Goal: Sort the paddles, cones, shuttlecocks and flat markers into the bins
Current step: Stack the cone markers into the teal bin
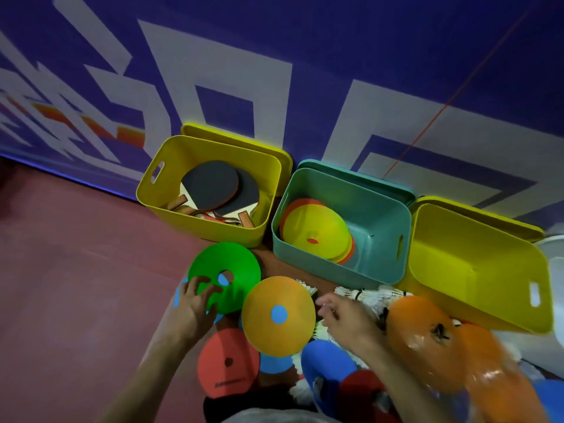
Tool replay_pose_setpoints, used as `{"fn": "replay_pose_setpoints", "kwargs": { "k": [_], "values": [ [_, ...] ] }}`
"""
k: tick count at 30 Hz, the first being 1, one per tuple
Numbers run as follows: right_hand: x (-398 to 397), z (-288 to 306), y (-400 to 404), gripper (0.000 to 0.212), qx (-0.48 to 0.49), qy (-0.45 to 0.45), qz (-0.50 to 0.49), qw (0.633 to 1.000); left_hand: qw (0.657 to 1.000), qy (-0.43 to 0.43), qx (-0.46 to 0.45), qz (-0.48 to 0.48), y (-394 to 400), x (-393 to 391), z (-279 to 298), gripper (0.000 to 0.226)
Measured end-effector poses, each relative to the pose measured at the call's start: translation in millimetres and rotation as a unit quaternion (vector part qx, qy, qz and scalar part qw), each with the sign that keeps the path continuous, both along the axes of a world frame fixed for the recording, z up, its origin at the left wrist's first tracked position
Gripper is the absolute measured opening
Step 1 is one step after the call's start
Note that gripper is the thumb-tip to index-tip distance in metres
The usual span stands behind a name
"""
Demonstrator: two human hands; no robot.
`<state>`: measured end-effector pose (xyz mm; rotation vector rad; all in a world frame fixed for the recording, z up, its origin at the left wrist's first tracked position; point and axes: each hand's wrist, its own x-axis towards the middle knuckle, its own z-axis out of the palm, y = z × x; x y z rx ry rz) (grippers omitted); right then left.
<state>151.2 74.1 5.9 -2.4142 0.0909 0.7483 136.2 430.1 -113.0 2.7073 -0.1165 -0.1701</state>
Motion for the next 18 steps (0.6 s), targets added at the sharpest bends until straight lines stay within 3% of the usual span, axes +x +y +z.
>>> {"fn": "replay_pose_setpoints", "kwargs": {
  "k": [3, 6, 8, 11, 13, 18],
  "values": [
    [-10.3, -28.7, 7.4, 0.025, -0.026, 0.040, 0.066, 0.997, 0.998, -0.001, 0.030, 0.052, -2.9, 2.8, 2.6, 0.033],
    [-7.3, -55.1, 10.0, 0.033, -0.119, 0.056, 0.117, 0.984, 0.987, 0.028, 0.031, 0.157, 1.6, 6.6, 4.7, 0.035],
    [-1.3, -62.5, 15.8, 0.037, -0.147, 0.085, 0.132, 0.976, 0.983, 0.059, 0.043, 0.170, 9.4, 5.3, -10.9, 0.035],
    [8.9, -68.7, 26.2, 0.039, -0.139, 0.107, 0.141, 0.974, 0.984, 0.109, 0.027, 0.139, 20.4, 2.1, -41.5, 0.038],
    [14.9, -72.7, 30.7, 0.037, -0.137, 0.092, 0.142, 0.976, 0.986, 0.097, -0.008, 0.133, 23.6, 1.0, -53.1, 0.040],
    [23.1, -71.4, 40.3, 0.018, -0.071, 0.025, 0.136, 0.988, 0.965, 0.096, -0.123, 0.211, 13.3, 8.2, -29.7, 0.039]
  ]
}}
